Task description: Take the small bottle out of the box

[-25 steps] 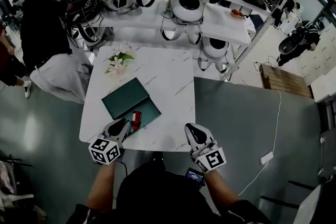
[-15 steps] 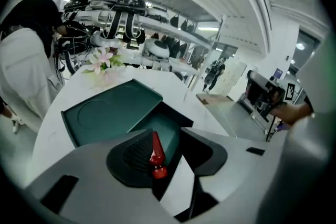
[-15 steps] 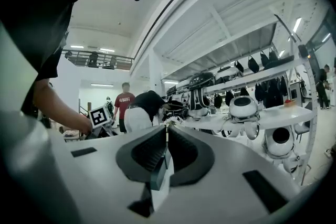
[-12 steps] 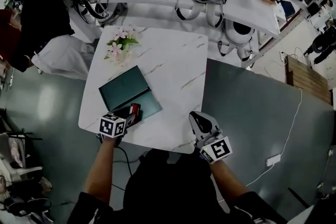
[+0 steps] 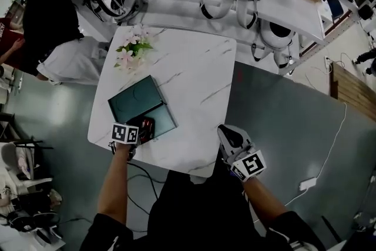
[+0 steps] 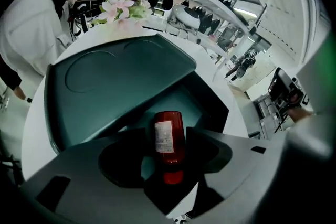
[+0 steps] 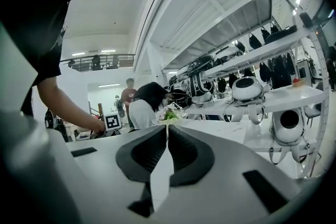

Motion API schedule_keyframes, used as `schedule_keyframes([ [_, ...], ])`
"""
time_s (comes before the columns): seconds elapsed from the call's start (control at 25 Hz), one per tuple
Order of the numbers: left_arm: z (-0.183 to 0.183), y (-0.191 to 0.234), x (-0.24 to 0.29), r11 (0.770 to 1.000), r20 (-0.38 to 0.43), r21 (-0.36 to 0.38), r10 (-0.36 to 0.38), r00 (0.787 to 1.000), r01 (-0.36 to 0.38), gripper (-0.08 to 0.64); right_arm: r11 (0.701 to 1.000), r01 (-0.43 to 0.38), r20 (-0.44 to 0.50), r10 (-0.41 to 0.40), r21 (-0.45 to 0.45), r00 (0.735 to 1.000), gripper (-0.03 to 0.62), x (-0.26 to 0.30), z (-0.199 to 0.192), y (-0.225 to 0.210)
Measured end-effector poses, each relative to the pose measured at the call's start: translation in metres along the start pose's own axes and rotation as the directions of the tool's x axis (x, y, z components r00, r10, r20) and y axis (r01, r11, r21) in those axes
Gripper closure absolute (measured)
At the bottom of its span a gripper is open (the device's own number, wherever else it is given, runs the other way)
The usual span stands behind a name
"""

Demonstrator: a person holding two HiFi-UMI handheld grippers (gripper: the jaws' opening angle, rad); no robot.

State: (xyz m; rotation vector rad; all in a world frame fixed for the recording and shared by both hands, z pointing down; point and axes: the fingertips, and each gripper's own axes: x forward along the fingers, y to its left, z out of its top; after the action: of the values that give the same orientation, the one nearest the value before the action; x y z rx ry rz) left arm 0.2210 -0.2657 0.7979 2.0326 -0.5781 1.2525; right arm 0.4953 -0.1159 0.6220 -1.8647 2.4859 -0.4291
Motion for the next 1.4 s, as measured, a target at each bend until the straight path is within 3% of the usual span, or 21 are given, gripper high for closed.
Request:
schedule_keyframes([
  [0.32, -0.013, -0.012, 0.034, 0.999, -0.131, 0.034, -0.018, 0.991, 0.023, 0.281, 1.0, -0.018, -0.016, 0.018, 0.02, 1.0, 0.554, 0.008, -0.01, -0.002],
  [0.44, -0.018, -0.014, 0.04, 0.993, -0.148, 0.116, 0.048, 0.988, -0.031, 0.275, 1.0, -0.009, -0.015, 0.009, 0.023, 1.0, 0.554, 0.005, -0.011, -0.005],
  [0.52, -0.019, -0.01, 0.042, 0.975, -0.148, 0.203, 0.124, 0.981, -0.092, 0.278, 0.999, -0.002, -0.007, 0.003, 0.046, 1.0, 0.554, 0.006, -0.012, -0.007],
  [0.6, -0.018, -0.005, 0.041, 0.956, -0.137, 0.26, 0.174, 0.975, -0.134, 0.325, 0.997, 0.002, 0.004, -0.003, 0.082, 1.0, 0.554, 0.008, -0.014, -0.007],
  [0.8, -0.014, -0.005, 0.033, 0.958, -0.061, 0.248, 0.161, 0.985, -0.142, 0.33, 0.998, -0.031, -0.008, 0.032, 0.051, 0.999, 0.554, 0.006, -0.016, -0.004],
  [1.08, 0.04, -0.023, -0.021, 0.951, 0.166, 0.246, 0.151, 0.975, -0.189, 0.332, 0.997, -0.074, 0.014, 0.074, 0.021, 0.997, 0.554, 0.013, 0.002, -0.013],
  [1.16, 0.056, -0.032, -0.045, 0.956, 0.259, 0.22, 0.137, 0.956, -0.196, 0.333, 0.995, -0.103, 0.027, 0.103, 0.005, 0.994, 0.554, 0.016, 0.007, -0.011],
  [1.24, 0.072, -0.041, -0.073, 0.968, 0.37, 0.164, 0.117, 0.922, -0.189, 0.333, 0.991, -0.136, 0.042, 0.137, -0.014, 0.99, 0.554, 0.019, 0.014, -0.008],
  [1.32, 0.085, -0.05, -0.106, 0.979, 0.486, 0.102, 0.107, 0.867, -0.178, 0.333, 0.985, -0.169, 0.061, 0.171, -0.033, 0.983, 0.554, 0.024, 0.024, -0.007],
  [1.4, 0.096, -0.061, -0.141, 0.985, 0.595, 0.055, 0.101, 0.797, -0.165, 0.333, 0.979, -0.199, 0.069, 0.202, -0.047, 0.977, 0.554, 0.027, 0.034, -0.006],
])
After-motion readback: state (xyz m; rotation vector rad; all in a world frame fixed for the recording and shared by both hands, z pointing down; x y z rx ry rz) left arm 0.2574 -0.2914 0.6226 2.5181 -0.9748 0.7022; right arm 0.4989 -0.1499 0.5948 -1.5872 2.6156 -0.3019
